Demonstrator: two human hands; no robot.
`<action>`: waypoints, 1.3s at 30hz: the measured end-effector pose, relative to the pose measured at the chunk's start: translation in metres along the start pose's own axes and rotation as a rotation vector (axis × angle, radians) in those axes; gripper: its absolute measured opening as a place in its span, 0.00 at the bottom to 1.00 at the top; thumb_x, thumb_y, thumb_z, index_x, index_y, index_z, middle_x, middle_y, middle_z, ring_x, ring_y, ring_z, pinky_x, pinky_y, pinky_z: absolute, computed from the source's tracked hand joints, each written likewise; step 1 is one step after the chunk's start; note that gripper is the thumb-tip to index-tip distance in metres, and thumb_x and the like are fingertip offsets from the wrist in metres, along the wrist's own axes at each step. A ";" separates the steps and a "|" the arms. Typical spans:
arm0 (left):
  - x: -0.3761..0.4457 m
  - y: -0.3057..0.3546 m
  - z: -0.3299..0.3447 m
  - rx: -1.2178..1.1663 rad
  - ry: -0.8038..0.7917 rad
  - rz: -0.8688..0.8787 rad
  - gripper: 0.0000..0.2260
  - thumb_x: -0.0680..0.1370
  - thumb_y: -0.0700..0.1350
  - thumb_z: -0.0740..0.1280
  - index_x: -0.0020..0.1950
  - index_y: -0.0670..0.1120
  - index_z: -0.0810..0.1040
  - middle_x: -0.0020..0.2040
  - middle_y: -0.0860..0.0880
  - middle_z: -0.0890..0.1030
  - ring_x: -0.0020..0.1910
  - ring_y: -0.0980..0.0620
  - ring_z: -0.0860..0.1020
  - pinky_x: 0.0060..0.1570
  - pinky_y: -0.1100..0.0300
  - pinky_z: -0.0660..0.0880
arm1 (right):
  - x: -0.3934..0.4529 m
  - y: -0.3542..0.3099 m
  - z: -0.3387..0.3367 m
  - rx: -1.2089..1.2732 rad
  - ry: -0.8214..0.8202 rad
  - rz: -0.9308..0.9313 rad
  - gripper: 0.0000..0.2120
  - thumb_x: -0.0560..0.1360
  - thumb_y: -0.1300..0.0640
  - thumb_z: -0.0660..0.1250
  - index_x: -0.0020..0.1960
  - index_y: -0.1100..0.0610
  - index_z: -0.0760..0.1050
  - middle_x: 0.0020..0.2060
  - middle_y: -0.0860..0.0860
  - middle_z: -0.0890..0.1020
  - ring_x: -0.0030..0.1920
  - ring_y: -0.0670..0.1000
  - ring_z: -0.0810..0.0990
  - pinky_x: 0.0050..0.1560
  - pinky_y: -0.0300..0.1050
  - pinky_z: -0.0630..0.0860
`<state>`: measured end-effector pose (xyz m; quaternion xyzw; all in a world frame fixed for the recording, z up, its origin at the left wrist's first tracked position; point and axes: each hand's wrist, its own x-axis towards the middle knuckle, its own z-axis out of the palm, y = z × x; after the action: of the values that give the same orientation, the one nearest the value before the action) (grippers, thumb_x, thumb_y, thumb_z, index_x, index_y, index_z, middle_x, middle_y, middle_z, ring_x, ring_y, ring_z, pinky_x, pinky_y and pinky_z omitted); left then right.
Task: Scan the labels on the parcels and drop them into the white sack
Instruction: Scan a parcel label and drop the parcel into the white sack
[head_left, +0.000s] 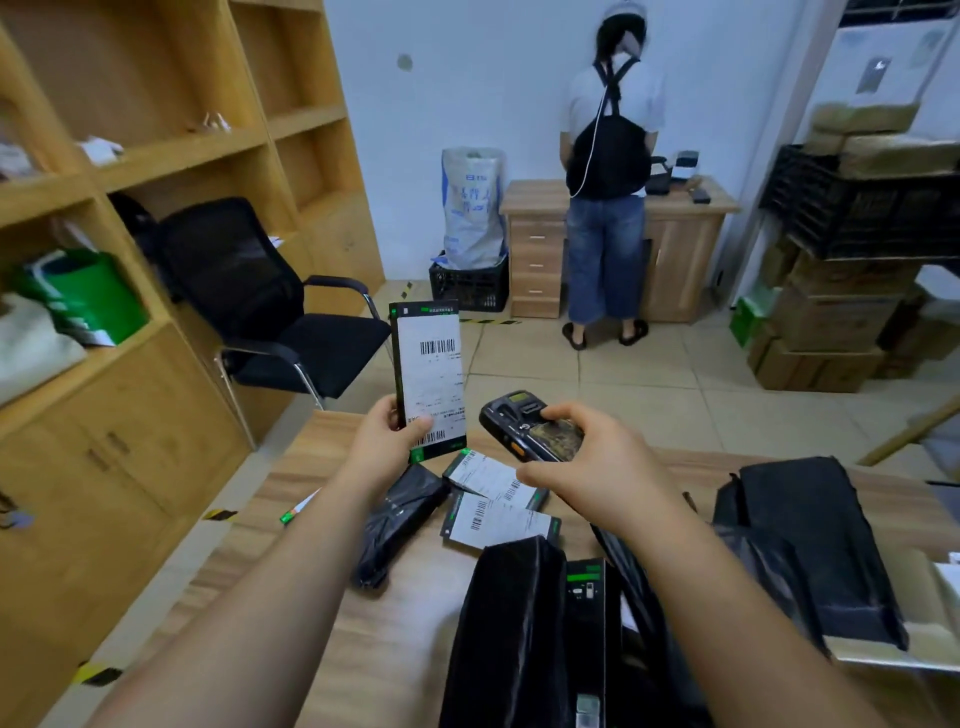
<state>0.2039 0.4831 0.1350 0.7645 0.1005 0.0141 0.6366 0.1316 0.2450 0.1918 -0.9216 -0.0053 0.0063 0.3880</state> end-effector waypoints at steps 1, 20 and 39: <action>0.001 -0.002 -0.004 0.016 0.005 0.012 0.12 0.79 0.39 0.68 0.61 0.47 0.73 0.57 0.49 0.82 0.56 0.50 0.81 0.61 0.47 0.76 | -0.002 -0.004 0.002 -0.004 -0.008 0.007 0.30 0.63 0.43 0.76 0.64 0.38 0.72 0.52 0.43 0.79 0.43 0.44 0.79 0.39 0.43 0.75; 0.020 -0.006 -0.126 0.055 -0.051 0.107 0.09 0.81 0.42 0.64 0.61 0.48 0.70 0.58 0.49 0.79 0.57 0.49 0.78 0.56 0.52 0.74 | -0.038 -0.116 0.080 -0.042 0.085 0.071 0.27 0.61 0.44 0.75 0.59 0.38 0.73 0.45 0.41 0.81 0.38 0.46 0.82 0.42 0.50 0.82; -0.095 0.022 0.062 0.012 -0.922 0.220 0.13 0.75 0.42 0.74 0.57 0.52 0.77 0.51 0.54 0.85 0.48 0.53 0.84 0.47 0.51 0.81 | -0.230 -0.007 0.028 -0.148 0.794 0.517 0.30 0.67 0.42 0.76 0.67 0.40 0.71 0.60 0.42 0.77 0.59 0.47 0.77 0.59 0.49 0.77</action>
<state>0.1227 0.4026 0.1546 0.7008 -0.2741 -0.2601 0.6050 -0.0985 0.2665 0.1792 -0.8492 0.3721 -0.2503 0.2790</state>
